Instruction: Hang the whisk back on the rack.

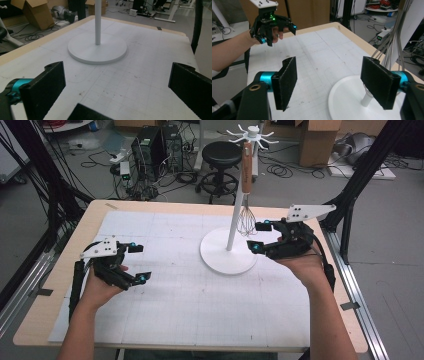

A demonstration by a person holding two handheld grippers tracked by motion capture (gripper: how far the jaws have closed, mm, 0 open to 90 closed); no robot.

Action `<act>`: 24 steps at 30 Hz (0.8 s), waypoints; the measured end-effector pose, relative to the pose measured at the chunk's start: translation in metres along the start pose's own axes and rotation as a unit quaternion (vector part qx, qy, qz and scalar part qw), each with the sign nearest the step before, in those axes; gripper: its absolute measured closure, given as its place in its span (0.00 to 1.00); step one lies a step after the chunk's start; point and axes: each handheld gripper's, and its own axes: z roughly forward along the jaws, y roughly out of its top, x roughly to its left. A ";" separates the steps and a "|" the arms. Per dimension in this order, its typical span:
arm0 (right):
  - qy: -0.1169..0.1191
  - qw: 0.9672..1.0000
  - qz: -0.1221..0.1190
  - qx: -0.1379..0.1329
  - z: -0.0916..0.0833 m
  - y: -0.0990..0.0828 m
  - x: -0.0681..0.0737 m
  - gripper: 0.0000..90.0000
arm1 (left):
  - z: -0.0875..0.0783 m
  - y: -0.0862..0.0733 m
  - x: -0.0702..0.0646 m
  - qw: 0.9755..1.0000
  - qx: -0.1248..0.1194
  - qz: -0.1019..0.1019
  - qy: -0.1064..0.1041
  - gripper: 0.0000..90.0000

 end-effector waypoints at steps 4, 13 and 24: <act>-0.001 1.000 0.003 -0.002 0.000 -0.014 0.003 0.28 | 0.000 0.000 -0.001 1.000 -0.001 0.000 -0.001 0.02; -0.007 1.000 0.006 -0.014 0.001 -0.038 0.010 0.24 | 0.000 0.000 -0.001 1.000 -0.003 0.000 -0.006 0.02; -0.016 0.999 0.027 -0.024 -0.001 -0.064 0.010 0.20 | 0.001 0.000 -0.001 1.000 -0.002 -0.001 -0.011 0.02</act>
